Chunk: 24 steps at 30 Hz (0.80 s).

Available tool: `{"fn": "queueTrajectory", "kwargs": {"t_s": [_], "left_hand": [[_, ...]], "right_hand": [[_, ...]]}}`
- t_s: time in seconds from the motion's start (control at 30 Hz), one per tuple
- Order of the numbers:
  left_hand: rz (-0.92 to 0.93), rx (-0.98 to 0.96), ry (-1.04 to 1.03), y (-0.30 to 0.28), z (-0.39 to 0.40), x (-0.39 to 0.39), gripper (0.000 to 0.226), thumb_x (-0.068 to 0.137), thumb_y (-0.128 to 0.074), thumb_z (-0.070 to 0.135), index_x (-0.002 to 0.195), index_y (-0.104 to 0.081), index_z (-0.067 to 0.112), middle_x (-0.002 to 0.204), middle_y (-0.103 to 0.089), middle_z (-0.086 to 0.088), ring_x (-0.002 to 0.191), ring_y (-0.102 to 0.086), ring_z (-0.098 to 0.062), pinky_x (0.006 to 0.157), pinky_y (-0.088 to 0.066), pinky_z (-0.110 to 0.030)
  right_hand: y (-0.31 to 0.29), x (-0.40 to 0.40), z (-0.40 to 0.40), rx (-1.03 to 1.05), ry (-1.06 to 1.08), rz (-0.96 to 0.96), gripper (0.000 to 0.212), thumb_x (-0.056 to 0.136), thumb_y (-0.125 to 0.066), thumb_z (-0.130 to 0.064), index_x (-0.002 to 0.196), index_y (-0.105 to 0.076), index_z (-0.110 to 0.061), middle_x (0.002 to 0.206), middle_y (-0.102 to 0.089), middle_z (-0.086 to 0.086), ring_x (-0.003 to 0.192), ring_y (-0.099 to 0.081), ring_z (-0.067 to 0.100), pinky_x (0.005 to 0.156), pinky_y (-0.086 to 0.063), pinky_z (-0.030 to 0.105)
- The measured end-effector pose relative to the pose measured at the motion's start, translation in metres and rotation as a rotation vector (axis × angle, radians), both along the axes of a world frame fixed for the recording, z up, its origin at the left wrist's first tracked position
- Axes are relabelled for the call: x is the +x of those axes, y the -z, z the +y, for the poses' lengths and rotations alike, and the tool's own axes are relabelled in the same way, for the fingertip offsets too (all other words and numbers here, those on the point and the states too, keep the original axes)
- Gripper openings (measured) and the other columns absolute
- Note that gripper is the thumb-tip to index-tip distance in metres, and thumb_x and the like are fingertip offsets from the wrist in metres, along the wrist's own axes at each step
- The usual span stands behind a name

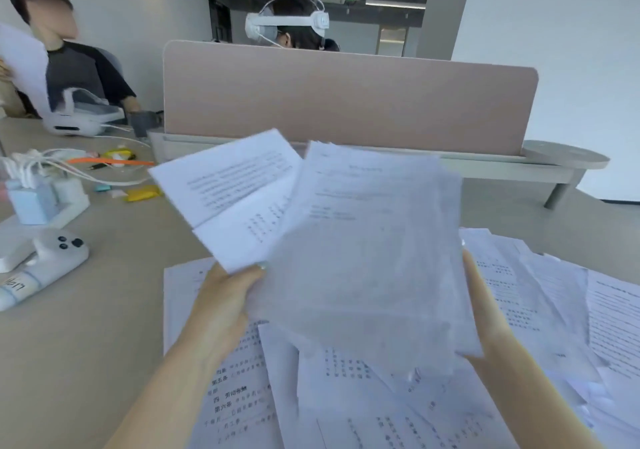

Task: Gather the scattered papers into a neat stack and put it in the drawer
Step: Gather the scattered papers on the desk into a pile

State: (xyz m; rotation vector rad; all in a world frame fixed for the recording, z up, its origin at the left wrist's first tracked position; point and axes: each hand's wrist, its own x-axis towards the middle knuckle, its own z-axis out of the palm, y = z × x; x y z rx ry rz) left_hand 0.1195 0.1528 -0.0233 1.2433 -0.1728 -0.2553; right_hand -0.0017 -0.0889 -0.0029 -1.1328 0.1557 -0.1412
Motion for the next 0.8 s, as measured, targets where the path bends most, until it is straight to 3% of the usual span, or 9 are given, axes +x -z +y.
{"fn": "queueTrajectory", "kwargs": {"t_s": [0.07, 0.1, 0.2, 0.3, 0.37, 0.47, 0.53, 0.63, 0.8], "left_hand": [[0.038, 0.207, 0.186, 0.004, -0.006, -0.007, 0.035, 0.068, -0.067, 0.002, 0.100, -0.069, 0.018, 0.093, -0.077, -0.002, 0.086, -0.072, -0.022, 0.071, -0.056, -0.034], [0.072, 0.285, 0.234, 0.006, -0.008, -0.008, 0.036, 0.067, -0.066, 0.004, 0.100, -0.069, 0.018, 0.098, -0.075, -0.007, 0.091, -0.071, -0.028, 0.076, -0.054, -0.039], [0.131, 0.321, 0.176, 0.005, -0.009, -0.006, 0.031, 0.080, -0.055, -0.008, 0.095, -0.066, 0.017, 0.095, -0.072, -0.008, 0.081, -0.066, -0.027, 0.071, -0.048, -0.033], [0.143, 0.266, 0.119, 0.004, -0.006, -0.001, 0.041, 0.083, -0.044, -0.014, 0.089, -0.063, 0.022, 0.088, -0.068, -0.001, 0.076, -0.063, -0.019, 0.063, -0.045, -0.028], [0.136, 0.281, 0.158, 0.004, -0.007, -0.003, 0.044, 0.084, -0.043, -0.015, 0.089, -0.061, 0.025, 0.088, -0.067, 0.003, 0.076, -0.063, -0.015, 0.060, -0.046, -0.026], [0.156, 0.342, 0.224, 0.005, -0.011, -0.008, 0.037, 0.084, -0.046, -0.009, 0.094, -0.061, 0.023, 0.082, -0.069, 0.002, 0.070, -0.063, -0.014, 0.053, -0.046, -0.020], [0.207, 0.314, 0.211, 0.002, -0.009, -0.007, 0.020, 0.087, -0.054, 0.007, 0.094, -0.064, 0.022, 0.072, -0.073, 0.004, 0.064, -0.066, -0.013, 0.055, -0.049, -0.021], [0.280, 0.176, 0.135, 0.001, 0.004, 0.001, 0.024, 0.090, -0.052, 0.039, 0.102, -0.067, 0.023, 0.092, -0.075, 0.001, 0.086, -0.069, -0.019, 0.080, -0.052, -0.033], [0.241, 0.271, -0.078, 0.003, 0.014, 0.013, 0.019, 0.097, -0.041, 0.013, 0.106, -0.058, 0.011, 0.086, -0.065, -0.004, 0.073, -0.061, -0.020, 0.054, -0.049, -0.030]], "right_hand": [[0.000, -0.001, -0.007, 0.076, 0.022, 0.001, 0.061, 0.090, -0.035, -0.054, 0.062, -0.077, -0.019, 0.065, -0.073, -0.001, 0.059, -0.070, 0.017, 0.055, -0.057, 0.028], [-0.001, -0.002, -0.011, 0.072, 0.079, 0.052, 0.066, 0.090, -0.035, -0.057, 0.061, -0.076, -0.013, 0.064, -0.072, 0.002, 0.057, -0.070, 0.019, 0.053, -0.057, 0.026], [-0.001, -0.005, -0.021, 0.121, 0.120, 0.124, 0.067, 0.080, -0.039, -0.070, 0.098, -0.075, -0.016, 0.105, -0.072, 0.008, 0.090, -0.072, 0.029, 0.078, -0.057, 0.040], [0.005, -0.005, -0.028, 0.140, 0.139, 0.130, 0.080, 0.074, -0.028, -0.080, 0.121, -0.065, -0.026, 0.120, -0.068, 0.005, 0.107, -0.066, 0.026, 0.077, -0.058, 0.042], [0.006, -0.002, -0.025, 0.076, 0.093, 0.128, 0.070, 0.081, -0.030, -0.073, 0.124, -0.061, -0.028, 0.119, -0.069, 0.003, 0.106, -0.067, 0.023, 0.074, -0.060, 0.038], [0.015, 0.004, -0.022, -0.152, 0.181, 0.252, 0.032, 0.094, -0.048, -0.028, 0.115, -0.065, -0.009, 0.097, -0.075, 0.009, 0.078, -0.073, 0.024, 0.065, -0.059, 0.035], [0.016, 0.004, -0.023, -0.303, 0.273, 0.309, 0.029, 0.089, -0.051, -0.002, 0.115, -0.062, 0.001, 0.103, -0.071, 0.016, 0.081, -0.069, 0.030, 0.077, -0.055, 0.042], [0.014, 0.002, -0.027, -0.422, 0.289, 0.344, 0.028, 0.083, -0.050, 0.007, 0.104, -0.066, -0.004, 0.105, -0.069, 0.016, 0.093, -0.065, 0.034, 0.093, -0.049, 0.048], [0.010, -0.003, -0.035, -0.502, 0.294, 0.330, 0.021, 0.083, -0.055, 0.001, 0.086, -0.069, -0.013, 0.080, -0.074, 0.002, 0.080, -0.068, 0.025, 0.079, -0.053, 0.039]]}}
